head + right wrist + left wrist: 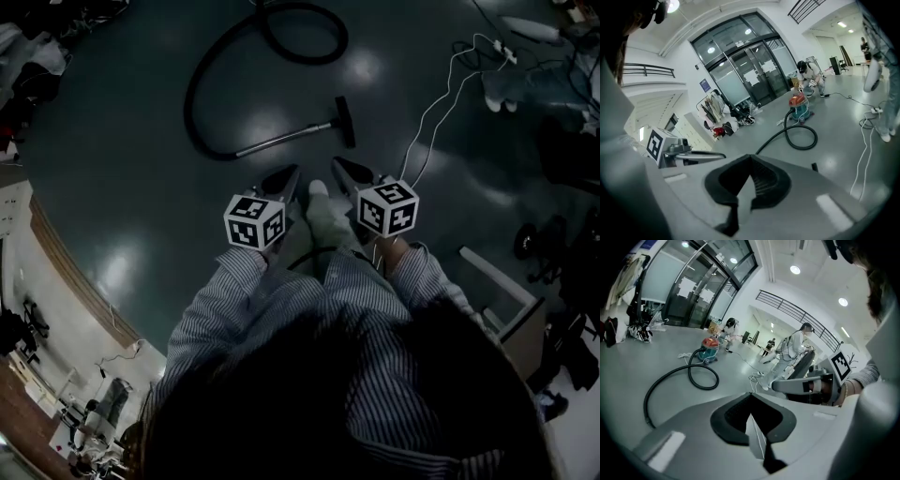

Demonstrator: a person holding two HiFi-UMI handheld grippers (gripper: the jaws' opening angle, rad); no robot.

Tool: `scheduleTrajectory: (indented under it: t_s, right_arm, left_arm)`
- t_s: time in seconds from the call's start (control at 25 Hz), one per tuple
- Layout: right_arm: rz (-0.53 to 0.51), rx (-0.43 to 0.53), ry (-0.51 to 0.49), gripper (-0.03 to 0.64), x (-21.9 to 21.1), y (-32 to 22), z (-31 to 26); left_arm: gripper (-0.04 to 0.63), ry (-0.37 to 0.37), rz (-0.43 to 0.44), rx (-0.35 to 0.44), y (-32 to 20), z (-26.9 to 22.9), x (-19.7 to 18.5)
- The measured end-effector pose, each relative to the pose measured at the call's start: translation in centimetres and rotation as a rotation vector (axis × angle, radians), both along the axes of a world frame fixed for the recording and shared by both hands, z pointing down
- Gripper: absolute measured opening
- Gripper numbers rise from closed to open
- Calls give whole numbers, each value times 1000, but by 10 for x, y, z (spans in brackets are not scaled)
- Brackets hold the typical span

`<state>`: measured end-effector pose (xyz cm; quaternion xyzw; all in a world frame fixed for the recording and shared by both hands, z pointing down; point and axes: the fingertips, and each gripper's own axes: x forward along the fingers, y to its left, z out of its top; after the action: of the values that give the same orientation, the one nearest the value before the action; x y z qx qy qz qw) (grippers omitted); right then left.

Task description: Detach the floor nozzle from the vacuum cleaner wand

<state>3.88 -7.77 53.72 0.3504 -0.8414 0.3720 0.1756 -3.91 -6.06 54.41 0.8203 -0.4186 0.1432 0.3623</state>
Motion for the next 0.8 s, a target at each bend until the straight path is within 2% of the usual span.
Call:
scheduleTrajectory:
  t_s: [0.16, 0.32, 0.4, 0.52, 0.64, 0.8]
  right_arm:
    - [-2, -26, 34, 2, 3, -16, 47]
    - [-5, -68, 55, 2, 1, -30, 116]
    - [-37, -76, 60, 2, -4, -34, 155]
    - [-57, -71, 51, 2, -10, -48, 223]
    - [-32, -56, 33, 2, -5, -65, 295]
    - [17, -40, 8, 2, 6, -84, 392]
  left_arm:
    - [8, -41, 57, -13, -17, 51, -4]
    - [8, -22, 15, -70, -35, 122, -13]
    - [8, -44, 29, -72, -44, 164, -13]
    - [8, -101, 96, -39, -69, 239, -13]
    - [8, -142, 176, 9, -92, 316, -13]
    - [8, -256, 330, 89, -115, 420, -17]
